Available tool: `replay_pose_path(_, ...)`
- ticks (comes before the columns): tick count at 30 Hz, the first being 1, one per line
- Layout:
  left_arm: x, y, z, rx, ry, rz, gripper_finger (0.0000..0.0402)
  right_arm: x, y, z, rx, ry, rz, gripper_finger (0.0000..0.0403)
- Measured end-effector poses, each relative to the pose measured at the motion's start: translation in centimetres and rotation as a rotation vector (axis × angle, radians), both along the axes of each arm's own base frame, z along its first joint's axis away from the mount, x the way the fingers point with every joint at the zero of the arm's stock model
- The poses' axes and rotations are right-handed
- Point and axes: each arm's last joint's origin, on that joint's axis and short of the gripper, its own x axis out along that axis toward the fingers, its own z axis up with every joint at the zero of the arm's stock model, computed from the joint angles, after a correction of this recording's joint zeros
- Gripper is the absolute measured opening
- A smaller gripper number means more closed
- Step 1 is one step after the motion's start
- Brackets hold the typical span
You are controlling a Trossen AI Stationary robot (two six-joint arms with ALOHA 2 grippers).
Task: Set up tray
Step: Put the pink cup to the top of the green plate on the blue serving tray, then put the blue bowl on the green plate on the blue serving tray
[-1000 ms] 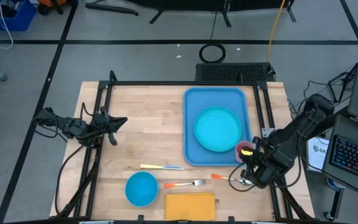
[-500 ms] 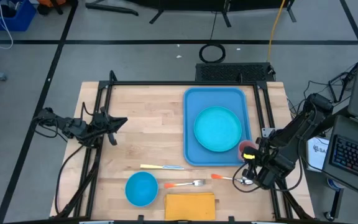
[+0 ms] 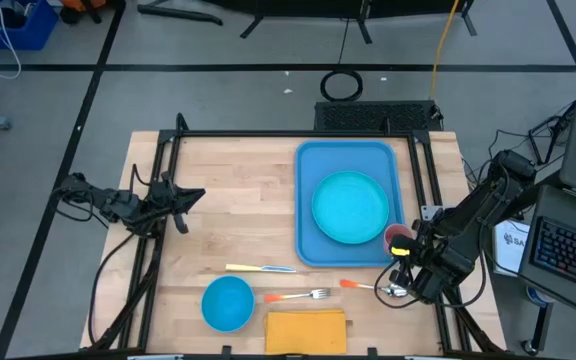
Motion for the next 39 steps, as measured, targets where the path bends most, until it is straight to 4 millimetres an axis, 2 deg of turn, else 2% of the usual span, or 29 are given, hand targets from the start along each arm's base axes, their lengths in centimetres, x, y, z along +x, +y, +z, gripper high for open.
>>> replay_pose_path(26,0.0,0.0,0.0,-0.01,-0.004,0.0,0.0024,0.03,-0.02,0.01,-0.008,-0.008,0.003,0.0009)
replay_pose_path(32,0.0,0.0,0.0,-0.011,-0.004,0.0,0.0024,-0.12,-0.01,0.03,0.029,0.029,-0.002,0.002)
replay_pose_path(39,0.0,0.0,-0.01,-0.012,-0.004,0.0,0.0024,-0.34,-0.36,0.6,0.054,-0.008,-0.012,0.0042)
